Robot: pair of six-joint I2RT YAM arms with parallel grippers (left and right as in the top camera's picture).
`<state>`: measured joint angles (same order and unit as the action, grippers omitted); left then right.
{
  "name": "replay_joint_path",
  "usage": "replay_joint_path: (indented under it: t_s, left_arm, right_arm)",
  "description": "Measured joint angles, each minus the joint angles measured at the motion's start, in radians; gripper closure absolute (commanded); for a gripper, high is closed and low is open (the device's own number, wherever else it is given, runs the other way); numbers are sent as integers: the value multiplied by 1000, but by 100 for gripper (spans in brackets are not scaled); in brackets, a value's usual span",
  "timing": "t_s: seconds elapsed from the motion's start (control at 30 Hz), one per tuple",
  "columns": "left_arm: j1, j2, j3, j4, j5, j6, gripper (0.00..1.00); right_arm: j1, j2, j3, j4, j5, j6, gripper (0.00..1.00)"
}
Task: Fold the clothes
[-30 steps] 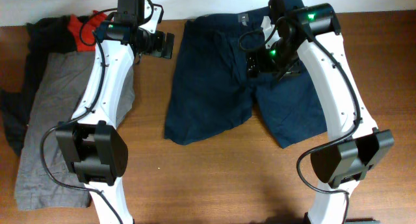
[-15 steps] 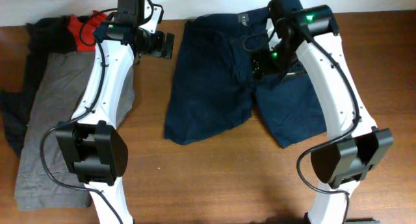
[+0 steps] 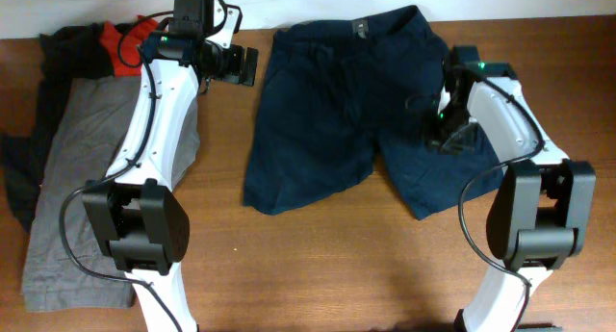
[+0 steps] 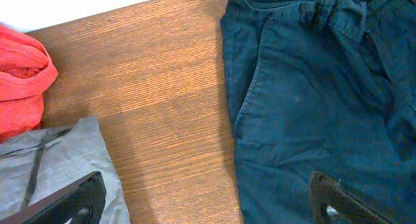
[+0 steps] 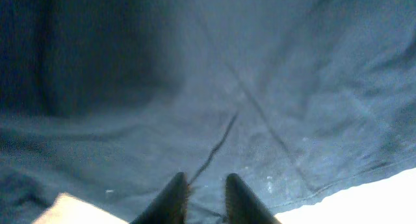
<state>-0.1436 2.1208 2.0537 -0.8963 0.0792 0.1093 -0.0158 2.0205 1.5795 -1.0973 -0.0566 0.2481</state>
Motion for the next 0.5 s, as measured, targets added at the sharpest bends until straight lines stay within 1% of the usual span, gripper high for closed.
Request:
replay_joint_path:
  t_s: [0.17, 0.4, 0.5]
  left_arm:
    - [0, 0, 0, -2, 0, 0, 1]
    - [0, 0, 0, -37, 0, 0, 1]
    - [0, 0, -1, -43, -1, 0, 1]
  right_arm:
    - [-5, 0, -153, 169, -48, 4, 96]
    - [-35, -14, -275, 349, -82, 18, 96]
    - [-69, -22, -299, 388, -127, 26, 96]
